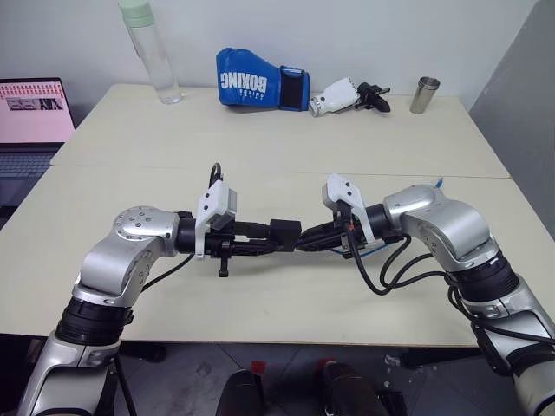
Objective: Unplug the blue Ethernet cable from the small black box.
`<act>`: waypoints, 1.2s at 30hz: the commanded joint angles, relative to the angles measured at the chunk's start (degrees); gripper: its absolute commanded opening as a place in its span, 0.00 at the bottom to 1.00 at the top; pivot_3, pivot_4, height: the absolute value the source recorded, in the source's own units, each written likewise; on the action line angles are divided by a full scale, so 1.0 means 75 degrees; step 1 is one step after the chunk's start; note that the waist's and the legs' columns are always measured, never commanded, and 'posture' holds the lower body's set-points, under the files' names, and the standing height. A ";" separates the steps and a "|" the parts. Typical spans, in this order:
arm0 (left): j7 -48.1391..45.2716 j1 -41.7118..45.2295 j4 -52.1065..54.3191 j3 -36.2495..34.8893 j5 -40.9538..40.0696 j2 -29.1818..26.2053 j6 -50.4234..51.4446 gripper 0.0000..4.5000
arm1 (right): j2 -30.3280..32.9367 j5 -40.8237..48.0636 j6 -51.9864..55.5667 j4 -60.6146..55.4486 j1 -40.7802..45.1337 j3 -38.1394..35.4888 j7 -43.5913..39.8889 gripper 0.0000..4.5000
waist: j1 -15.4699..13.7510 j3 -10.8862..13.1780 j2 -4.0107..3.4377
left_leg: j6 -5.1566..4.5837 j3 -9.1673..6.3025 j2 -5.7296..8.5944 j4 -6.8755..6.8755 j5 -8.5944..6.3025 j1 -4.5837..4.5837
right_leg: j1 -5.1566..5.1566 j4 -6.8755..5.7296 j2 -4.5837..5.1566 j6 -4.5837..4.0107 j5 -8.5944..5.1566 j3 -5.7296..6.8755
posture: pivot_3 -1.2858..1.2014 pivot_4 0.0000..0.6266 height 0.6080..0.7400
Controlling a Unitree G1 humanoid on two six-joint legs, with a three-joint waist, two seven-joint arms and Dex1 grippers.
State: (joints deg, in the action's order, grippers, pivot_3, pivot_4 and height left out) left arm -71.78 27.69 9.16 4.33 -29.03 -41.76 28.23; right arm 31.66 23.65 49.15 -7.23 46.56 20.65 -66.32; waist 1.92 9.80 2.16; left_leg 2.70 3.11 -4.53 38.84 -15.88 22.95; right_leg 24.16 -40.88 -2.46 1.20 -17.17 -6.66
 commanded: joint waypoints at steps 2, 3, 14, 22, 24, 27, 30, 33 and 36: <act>-0.0076 -0.0004 0.0305 -0.0047 -0.0075 -0.0046 -0.0085 0.18 | 0.0085 0.0045 -0.0093 -0.0210 0.0182 -0.0057 -0.0139 0.01 | 0.0000 0.0000 0.0000 | 0.0000 0.0000 0.0000 0.0000 0.0000 0.0000 | 0.0000 0.0000 0.0000 0.0000 0.0000 0.0000 | 0.52 0.24 1.00; -0.0100 -0.0008 0.0314 -0.0040 -0.0080 -0.0058 -0.0075 0.18 | 0.0087 0.0047 -0.0099 -0.0208 0.0184 -0.0054 -0.0154 0.01 | 0.0001 0.0000 0.0000 | 0.0000 0.0000 0.0000 0.0000 0.0000 0.0000 | 0.0000 0.0000 0.0000 0.0000 0.0000 0.0000 | 0.52 0.24 1.00; -0.0046 -0.0111 0.0127 -0.0417 0.0012 -0.0296 -0.0132 0.18 | 0.0712 -0.0176 -0.0338 -0.0089 -0.0271 -0.0076 -0.0349 0.01 | -0.0004 0.0001 0.0001 | 0.0000 0.0000 0.0000 0.0000 0.0000 0.0000 | 0.0001 0.0001 0.0000 -0.0001 0.0000 0.0000 | 0.52 0.24 1.00; 0.0335 -0.0525 0.0094 -0.1213 -0.0205 -0.0642 0.0087 0.18 | 0.0990 -0.0668 -0.0873 0.0950 -0.0874 -0.0783 0.0726 0.01 | 0.0037 0.0004 0.0004 | -0.0001 0.0001 0.0000 -0.0001 -0.0001 0.0001 | 0.0001 0.0004 0.0002 0.0000 -0.0002 0.0000 | 0.52 0.24 1.00; 0.0425 -0.0656 0.0177 -0.1237 -0.0206 -0.0598 0.0113 0.18 | 0.0312 -0.0931 -0.1092 0.1750 -0.0497 -0.1232 0.1893 0.01 | 0.0081 0.0005 0.0003 | -0.0001 0.0004 -0.0002 -0.0001 -0.0001 -0.0002 | 0.0001 0.0000 -0.0002 0.0000 -0.0002 -0.0008 | 0.52 0.24 1.00; 0.0550 -0.0743 0.0319 -0.1181 -0.0218 -0.0493 0.0160 0.18 | -0.0598 -0.1352 -0.1680 0.2929 0.0153 -0.1765 0.3402 0.01 | 0.0198 0.0010 0.0006 | 0.0000 0.0004 -0.0005 -0.0005 0.0000 0.0002 | 0.0011 -0.0003 -0.0007 -0.0001 0.0000 -0.0010 | 0.52 0.24 1.00; 0.0644 -0.0725 0.0403 -0.1111 -0.0199 -0.0411 0.0217 0.18 | -0.1034 -0.1674 -0.2251 0.3750 0.0622 -0.1951 0.4060 0.01 | 0.0209 0.0012 0.0002 | 0.0001 0.0004 -0.0005 -0.0010 0.0000 0.0003 | 0.0014 -0.0004 -0.0007 -0.0005 -0.0002 -0.0011 | 0.52 0.24 1.00; 0.0754 -0.0726 0.0454 -0.1076 -0.0174 -0.0336 0.0255 0.18 | -0.1242 -0.1820 -0.2588 0.4188 0.0859 -0.2047 0.4317 0.21 | 0.0176 0.0012 0.0002 | 0.0005 0.0011 -0.0004 -0.0018 -0.0001 0.0007 | 0.0015 0.0008 0.0002 -0.0009 -0.0005 -0.0010 | 0.52 0.24 1.00; 0.0939 -0.0749 0.0458 -0.1106 -0.0156 -0.0233 0.0270 0.18 | -0.1326 -0.1846 -0.2702 0.4270 0.0909 -0.2124 0.4355 0.38 | 0.0173 0.0013 0.0001 | 0.0006 0.0014 0.0000 -0.0019 -0.0001 0.0011 | 0.0015 0.0014 0.0011 -0.0009 -0.0007 -0.0008 | 0.52 0.24 1.00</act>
State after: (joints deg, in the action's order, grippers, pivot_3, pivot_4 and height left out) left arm -65.75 21.77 10.73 -3.54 -29.27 -43.84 30.55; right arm 21.76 10.11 30.63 25.38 51.71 6.79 -34.25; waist 3.22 9.89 2.16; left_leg 2.74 3.22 -4.53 38.70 -15.89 23.04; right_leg 24.27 -40.78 -2.37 1.13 -17.22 -6.73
